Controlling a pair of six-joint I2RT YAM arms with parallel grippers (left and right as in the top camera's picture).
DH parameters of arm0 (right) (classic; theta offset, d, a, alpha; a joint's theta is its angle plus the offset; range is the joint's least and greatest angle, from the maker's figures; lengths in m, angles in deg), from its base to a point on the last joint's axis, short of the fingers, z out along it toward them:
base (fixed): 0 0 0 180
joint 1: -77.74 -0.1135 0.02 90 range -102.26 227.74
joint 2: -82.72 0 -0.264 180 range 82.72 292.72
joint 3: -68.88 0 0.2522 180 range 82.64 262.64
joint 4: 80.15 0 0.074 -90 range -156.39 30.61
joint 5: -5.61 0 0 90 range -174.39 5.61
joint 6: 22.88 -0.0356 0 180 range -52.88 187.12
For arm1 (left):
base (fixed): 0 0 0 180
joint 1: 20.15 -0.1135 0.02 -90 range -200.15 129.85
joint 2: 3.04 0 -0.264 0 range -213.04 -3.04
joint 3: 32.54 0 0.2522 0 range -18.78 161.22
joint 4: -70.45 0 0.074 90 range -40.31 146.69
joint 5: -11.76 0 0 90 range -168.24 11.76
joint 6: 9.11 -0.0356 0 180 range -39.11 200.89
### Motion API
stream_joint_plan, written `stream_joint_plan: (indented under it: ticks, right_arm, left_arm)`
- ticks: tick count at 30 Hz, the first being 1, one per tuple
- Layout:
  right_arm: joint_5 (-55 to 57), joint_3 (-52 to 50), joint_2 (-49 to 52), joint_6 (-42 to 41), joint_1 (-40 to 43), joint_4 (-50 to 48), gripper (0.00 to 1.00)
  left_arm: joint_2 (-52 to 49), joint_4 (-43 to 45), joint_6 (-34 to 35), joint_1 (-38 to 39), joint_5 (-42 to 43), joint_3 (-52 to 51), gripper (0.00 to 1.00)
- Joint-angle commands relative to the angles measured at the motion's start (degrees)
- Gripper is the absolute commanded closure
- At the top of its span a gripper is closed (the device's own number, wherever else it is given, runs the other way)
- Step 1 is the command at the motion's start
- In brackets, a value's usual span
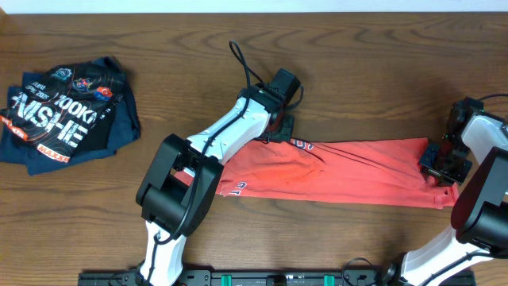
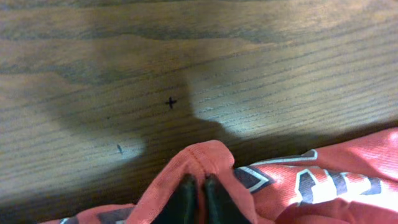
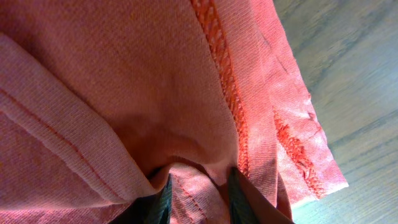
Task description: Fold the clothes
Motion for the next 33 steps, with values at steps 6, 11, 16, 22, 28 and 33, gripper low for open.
stream_joint_plan:
  ticks: [6,11,16,22,28,33]
  right_arm:
    - [-5.9,-1.1,2.7,-0.7,0.1,-2.4,0.7]
    - [-5.9,-1.1,2.7,-0.7,0.1,-2.8,0.69]
    - [-5.9,-1.1,2.7,-0.7,0.1,-2.8,0.69]
    - [-5.9,-1.1,2.7,-0.7,0.1,-2.8,0.7]
    - [-5.9,-1.1,2.7,-0.7,0.0,-2.8,0.69]
    - [-6.1,-1.1,2.7,-0.7,0.0,-2.3,0.69]
  left_arm:
    - [5.0,-4.2,0.2,0.0,7.4,0.5,0.94]
    - [7.3,-7.8,0.6,1.7,9.7,0.5,0.94]
    - [7.3,-8.5,0.6,4.0,8.2,0.4,0.94]
    - [7.3,-8.4,0.6,6.1,6.0,0.1,0.94]
    - [6.3,-4.0,0.6,7.6,1.6,-2.8,0.89]
    - [4.4,5.3,0.6,7.7,1.5,-7.0,0.85]
